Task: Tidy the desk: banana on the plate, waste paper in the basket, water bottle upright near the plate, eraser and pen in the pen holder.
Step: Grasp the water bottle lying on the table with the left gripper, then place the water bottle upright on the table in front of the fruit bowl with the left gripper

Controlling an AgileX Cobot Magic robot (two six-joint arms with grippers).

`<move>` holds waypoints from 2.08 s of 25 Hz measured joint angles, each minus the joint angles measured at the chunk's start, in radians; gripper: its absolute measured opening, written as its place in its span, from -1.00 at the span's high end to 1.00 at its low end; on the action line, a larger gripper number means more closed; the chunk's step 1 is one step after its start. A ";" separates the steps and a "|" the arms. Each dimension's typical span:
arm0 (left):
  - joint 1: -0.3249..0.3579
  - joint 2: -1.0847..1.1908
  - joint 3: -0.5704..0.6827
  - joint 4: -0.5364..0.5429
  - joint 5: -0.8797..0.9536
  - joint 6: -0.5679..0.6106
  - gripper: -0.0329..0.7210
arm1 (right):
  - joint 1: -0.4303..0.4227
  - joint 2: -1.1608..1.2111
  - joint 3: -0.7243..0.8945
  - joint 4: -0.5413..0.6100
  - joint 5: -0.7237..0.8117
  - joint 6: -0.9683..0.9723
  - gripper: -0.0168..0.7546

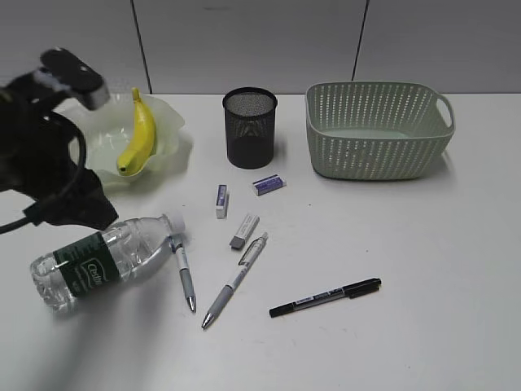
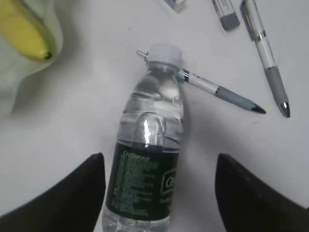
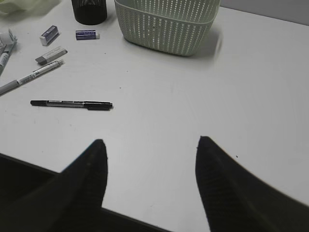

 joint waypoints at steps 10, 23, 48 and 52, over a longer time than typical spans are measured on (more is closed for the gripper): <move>-0.040 0.286 -0.182 0.074 0.098 -0.010 -0.71 | 0.000 0.000 0.000 0.000 -0.001 0.000 -0.25; -0.040 0.412 -0.196 0.112 0.037 -0.010 -0.70 | 0.000 0.000 0.000 0.000 -0.001 0.000 -0.25; -0.040 0.449 -0.195 0.016 0.120 -0.088 -0.43 | 0.000 0.000 0.001 -0.001 -0.001 0.000 -0.25; -0.040 0.347 -0.195 -0.009 0.130 -0.088 -0.43 | 0.000 0.000 0.001 -0.001 -0.001 0.000 -0.25</move>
